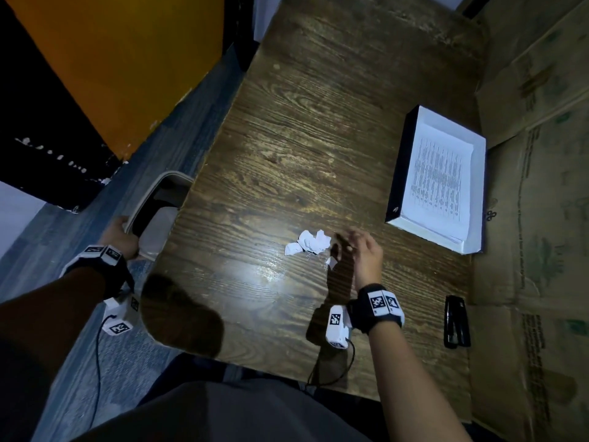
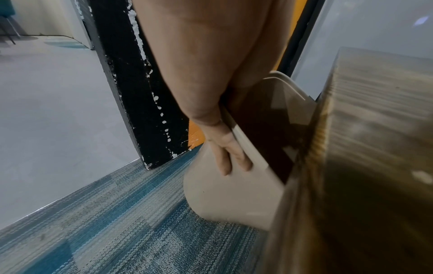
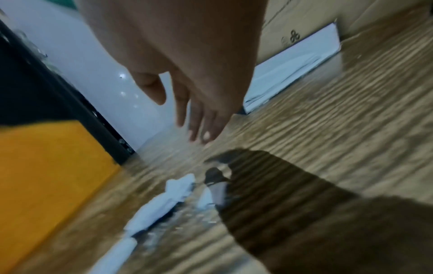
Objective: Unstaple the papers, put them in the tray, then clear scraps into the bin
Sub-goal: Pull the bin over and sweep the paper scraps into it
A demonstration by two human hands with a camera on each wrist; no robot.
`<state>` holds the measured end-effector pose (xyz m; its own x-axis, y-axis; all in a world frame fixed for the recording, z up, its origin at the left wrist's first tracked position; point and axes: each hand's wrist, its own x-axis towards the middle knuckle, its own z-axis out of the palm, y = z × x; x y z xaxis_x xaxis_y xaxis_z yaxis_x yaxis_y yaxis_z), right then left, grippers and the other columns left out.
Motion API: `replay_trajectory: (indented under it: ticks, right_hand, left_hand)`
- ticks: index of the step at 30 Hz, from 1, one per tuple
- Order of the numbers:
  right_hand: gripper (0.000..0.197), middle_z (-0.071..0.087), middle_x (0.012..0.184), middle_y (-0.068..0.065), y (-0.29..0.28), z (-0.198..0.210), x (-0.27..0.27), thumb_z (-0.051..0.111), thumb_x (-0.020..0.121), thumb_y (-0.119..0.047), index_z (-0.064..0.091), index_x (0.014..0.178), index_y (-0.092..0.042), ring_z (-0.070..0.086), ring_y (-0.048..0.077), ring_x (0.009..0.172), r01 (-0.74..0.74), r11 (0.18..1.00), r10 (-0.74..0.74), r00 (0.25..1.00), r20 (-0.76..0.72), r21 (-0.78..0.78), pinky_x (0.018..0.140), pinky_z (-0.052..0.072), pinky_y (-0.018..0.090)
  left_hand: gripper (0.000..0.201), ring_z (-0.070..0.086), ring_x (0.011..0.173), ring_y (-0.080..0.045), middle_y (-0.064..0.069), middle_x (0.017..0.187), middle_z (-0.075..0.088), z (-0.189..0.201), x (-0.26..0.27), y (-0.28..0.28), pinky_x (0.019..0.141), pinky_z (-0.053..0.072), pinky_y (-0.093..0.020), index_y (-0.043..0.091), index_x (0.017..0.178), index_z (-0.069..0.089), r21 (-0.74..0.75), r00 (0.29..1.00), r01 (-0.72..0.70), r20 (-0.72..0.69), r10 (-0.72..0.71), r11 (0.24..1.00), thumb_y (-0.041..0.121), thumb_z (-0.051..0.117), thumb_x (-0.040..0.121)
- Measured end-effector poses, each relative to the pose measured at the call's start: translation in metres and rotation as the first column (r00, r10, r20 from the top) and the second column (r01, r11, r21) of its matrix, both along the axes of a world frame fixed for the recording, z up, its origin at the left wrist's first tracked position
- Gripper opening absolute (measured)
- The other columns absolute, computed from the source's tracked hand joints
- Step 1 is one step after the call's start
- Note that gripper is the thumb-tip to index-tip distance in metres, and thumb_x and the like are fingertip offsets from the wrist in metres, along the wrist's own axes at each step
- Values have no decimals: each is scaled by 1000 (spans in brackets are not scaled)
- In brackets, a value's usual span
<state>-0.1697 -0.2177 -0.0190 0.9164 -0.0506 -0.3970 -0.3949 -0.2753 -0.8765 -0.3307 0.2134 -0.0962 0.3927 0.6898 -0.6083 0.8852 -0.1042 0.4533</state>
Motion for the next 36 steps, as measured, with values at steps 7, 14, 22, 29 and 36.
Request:
replay_trajectory:
  ticks: [7,14,22,29,36]
  right_hand:
    - [68,3,161,8,-16,-18,-4,38,97,-33,6,152,-8,-1,25,149,-237,675,168,972,-167,-699,120,8,43]
    - [68,-6,160,12,105,-16,-30,30,98,-38,5,151,-3,-12,32,147,-592,556,569,783,-252,-584,119,-1,41]
    - [59,5,161,7,63,-11,-45,44,97,-21,22,149,-4,-2,22,148,-277,800,314,949,-22,-532,116,-2,26]
    - [71,1,160,19,31,-22,-73,41,95,-28,7,149,3,-2,35,147,-239,662,106,968,-227,-710,119,3,41]
    - [72,-10,160,8,116,-22,-104,38,92,-18,-1,151,-7,-17,23,147,-474,691,474,867,-153,-546,120,-4,34]
  left_hand:
    - [50,61,105,-48,-34,119,59,13,-2,4,90,50,-51,11,137,43,16,1000,2,-3,-2,1000,4,50,88]
    - [45,63,96,-45,-29,112,60,22,0,-3,81,53,-49,8,132,46,-11,1000,-20,8,20,1000,2,50,88]
    - [43,61,102,-46,-30,119,59,21,-3,-3,84,54,-51,11,130,45,-19,999,-35,20,35,999,11,54,88]
    - [49,57,106,-47,-33,126,54,23,1,-8,77,56,-45,4,136,42,-34,999,-34,5,34,999,-3,48,89]
    - [49,55,85,-38,-27,112,57,14,-1,-10,50,50,-31,10,135,42,-36,999,-34,-16,33,999,-5,45,87]
